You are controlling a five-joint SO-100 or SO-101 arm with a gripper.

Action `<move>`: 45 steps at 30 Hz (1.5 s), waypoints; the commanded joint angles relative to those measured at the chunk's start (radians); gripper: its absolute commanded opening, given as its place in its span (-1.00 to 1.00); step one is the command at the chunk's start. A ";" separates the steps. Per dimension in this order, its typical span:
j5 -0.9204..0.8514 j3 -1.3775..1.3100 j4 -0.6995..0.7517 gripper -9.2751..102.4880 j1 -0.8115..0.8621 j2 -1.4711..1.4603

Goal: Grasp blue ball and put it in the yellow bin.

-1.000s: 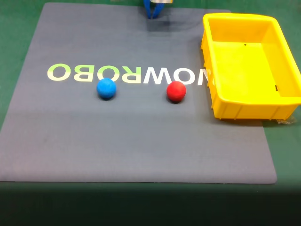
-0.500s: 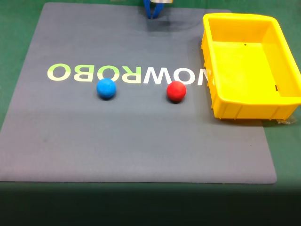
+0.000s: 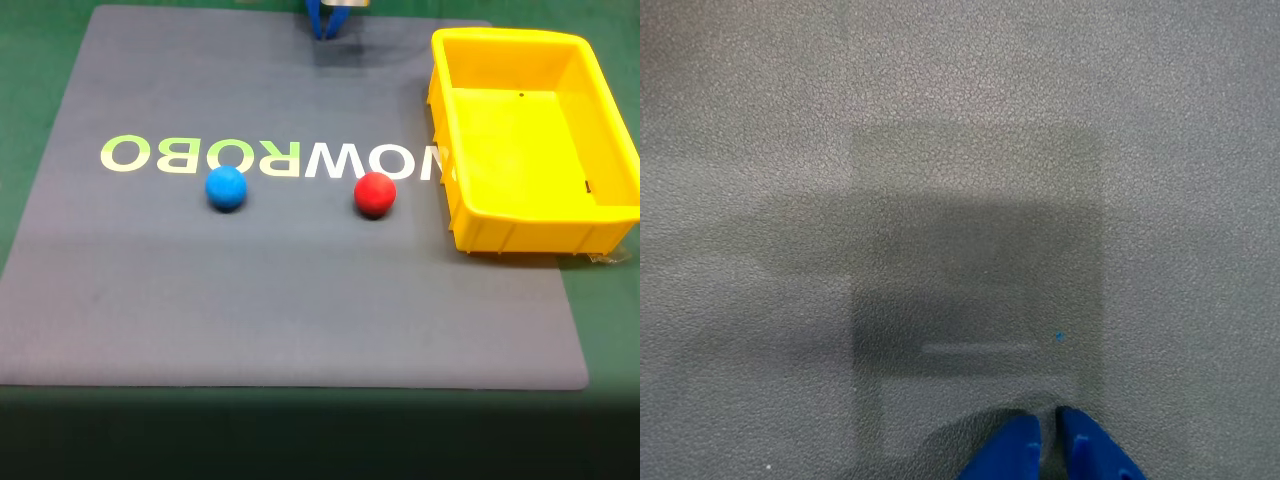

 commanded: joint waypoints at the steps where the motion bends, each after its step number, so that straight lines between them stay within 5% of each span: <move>1: -0.002 0.031 0.006 -0.83 -0.012 0.012; 39: -0.032 0.028 -0.040 -0.82 0.008 0.012; 45: -0.078 -0.115 -0.198 -0.29 0.083 -0.044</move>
